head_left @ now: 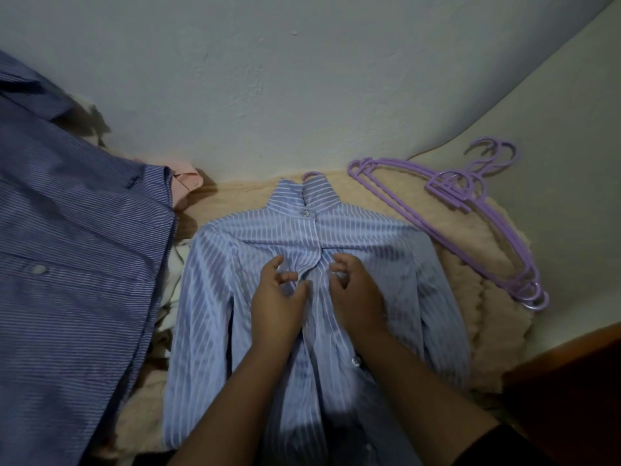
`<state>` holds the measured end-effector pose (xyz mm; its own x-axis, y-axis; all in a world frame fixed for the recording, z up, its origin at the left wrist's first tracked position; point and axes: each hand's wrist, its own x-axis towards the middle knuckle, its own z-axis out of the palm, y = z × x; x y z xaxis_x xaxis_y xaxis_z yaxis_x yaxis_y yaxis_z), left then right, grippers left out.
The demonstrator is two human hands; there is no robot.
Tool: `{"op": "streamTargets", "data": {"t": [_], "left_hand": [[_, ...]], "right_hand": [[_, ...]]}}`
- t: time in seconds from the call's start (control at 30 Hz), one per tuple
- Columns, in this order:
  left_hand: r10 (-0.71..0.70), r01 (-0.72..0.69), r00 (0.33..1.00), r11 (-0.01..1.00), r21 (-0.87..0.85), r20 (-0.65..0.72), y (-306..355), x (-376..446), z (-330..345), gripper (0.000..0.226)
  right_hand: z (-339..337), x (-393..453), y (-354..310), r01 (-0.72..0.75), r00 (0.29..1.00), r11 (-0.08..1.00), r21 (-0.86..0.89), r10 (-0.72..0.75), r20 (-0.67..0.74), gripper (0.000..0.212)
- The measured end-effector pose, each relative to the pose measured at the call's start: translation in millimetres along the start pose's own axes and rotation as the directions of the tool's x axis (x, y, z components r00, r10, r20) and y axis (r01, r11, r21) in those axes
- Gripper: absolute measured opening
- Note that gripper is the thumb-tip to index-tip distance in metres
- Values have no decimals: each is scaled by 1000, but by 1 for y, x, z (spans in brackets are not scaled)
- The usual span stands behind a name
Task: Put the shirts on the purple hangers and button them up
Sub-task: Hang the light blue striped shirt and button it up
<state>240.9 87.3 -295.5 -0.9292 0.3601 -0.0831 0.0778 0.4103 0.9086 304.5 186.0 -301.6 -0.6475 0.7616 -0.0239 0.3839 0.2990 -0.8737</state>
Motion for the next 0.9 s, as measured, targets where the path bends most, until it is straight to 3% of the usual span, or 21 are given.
{"op": "streamTargets", "data": {"t": [0.13,0.23,0.3,0.47,0.6,0.7,0.8,0.9], "left_hand": [[32,-32,999,999,35,4,-4,7,3,47],[5,-21,993,991,130,118,-10,9,4,35],[-32,13,984,994,106,176,-12,8,3,33],[-144,172,975,972,-162,172,-14,1,-2,30],[-273,328,944,836,-439,186,-12,-10,-1,37],[-303,364,931,763,-535,202,-15,-14,0,41],[-225,274,961,841,-466,160,-13,-15,2,41],[-123,125,992,949,-291,26,-9,-11,6,39]], "right_hand": [[4,12,-4,-30,998,998,-57,33,52,38],[1,13,-2,-72,993,991,-115,81,82,33],[-3,11,-1,-88,987,984,-157,107,119,26],[-13,3,-3,-136,977,989,-61,144,156,28],[-13,-4,-10,-154,974,987,36,145,172,34],[-9,-8,-9,-187,975,975,122,170,141,34],[-6,-10,-6,-219,973,959,181,200,117,35],[-5,-9,-7,-227,973,943,242,210,95,37]]}}
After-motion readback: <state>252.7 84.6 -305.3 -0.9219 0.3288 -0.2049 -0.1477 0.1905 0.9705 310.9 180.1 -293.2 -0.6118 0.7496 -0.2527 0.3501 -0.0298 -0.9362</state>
